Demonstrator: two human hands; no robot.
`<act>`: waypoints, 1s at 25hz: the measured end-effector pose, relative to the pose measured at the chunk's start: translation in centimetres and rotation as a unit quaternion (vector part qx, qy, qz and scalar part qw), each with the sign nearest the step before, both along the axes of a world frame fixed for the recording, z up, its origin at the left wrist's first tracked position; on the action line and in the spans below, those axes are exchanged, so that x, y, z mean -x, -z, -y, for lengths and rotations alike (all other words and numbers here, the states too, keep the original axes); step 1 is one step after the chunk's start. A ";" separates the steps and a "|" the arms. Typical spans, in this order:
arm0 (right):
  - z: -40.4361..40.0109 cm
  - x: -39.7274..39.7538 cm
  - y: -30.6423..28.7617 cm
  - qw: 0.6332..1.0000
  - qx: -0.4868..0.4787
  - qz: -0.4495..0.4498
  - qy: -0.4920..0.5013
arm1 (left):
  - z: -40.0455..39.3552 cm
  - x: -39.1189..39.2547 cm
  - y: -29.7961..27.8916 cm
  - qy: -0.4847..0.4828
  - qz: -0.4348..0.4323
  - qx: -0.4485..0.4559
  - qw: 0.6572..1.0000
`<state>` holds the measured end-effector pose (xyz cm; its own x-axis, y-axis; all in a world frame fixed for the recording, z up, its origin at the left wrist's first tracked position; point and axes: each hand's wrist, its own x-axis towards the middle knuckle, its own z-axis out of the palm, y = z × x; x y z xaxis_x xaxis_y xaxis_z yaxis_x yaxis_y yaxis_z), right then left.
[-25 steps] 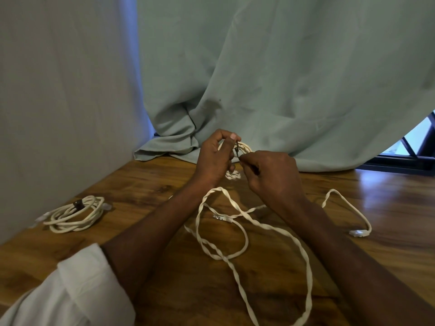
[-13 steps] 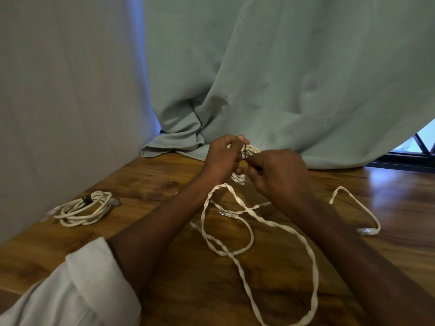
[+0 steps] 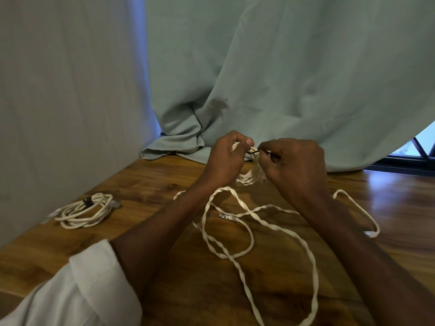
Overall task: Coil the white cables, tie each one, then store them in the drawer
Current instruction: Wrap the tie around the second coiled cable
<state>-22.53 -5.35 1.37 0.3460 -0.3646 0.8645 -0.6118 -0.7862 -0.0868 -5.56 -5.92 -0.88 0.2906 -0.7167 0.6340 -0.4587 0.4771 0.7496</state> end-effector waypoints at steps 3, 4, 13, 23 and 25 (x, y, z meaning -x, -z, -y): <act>0.5 1.1 -0.3 0.997 -0.014 0.075 0.003 | -0.3 0.7 -0.1 0.037 0.065 -0.004 0.997; 0.6 1.3 -0.3 0.994 -0.030 0.109 0.001 | -0.5 0.9 -0.2 0.061 0.076 -0.016 0.995; 0.6 0.8 0.1 0.752 -0.539 0.368 -0.088 | -1.1 1.2 -0.3 0.228 -0.040 -0.115 0.966; 0.5 0.3 0.5 0.730 -0.523 0.419 -0.132 | -1.5 0.5 0.1 0.083 0.221 -0.014 0.972; 0.6 0.2 0.6 0.729 -0.531 0.409 -0.140 | -1.3 0.3 0.4 0.044 0.274 0.020 0.961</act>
<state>-22.72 -5.97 0.79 0.0622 -0.9926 0.1041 0.1570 -0.0932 -0.9832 -5.83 -4.67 -1.28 -0.1547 -0.6945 0.7027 -0.7360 0.5555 0.3870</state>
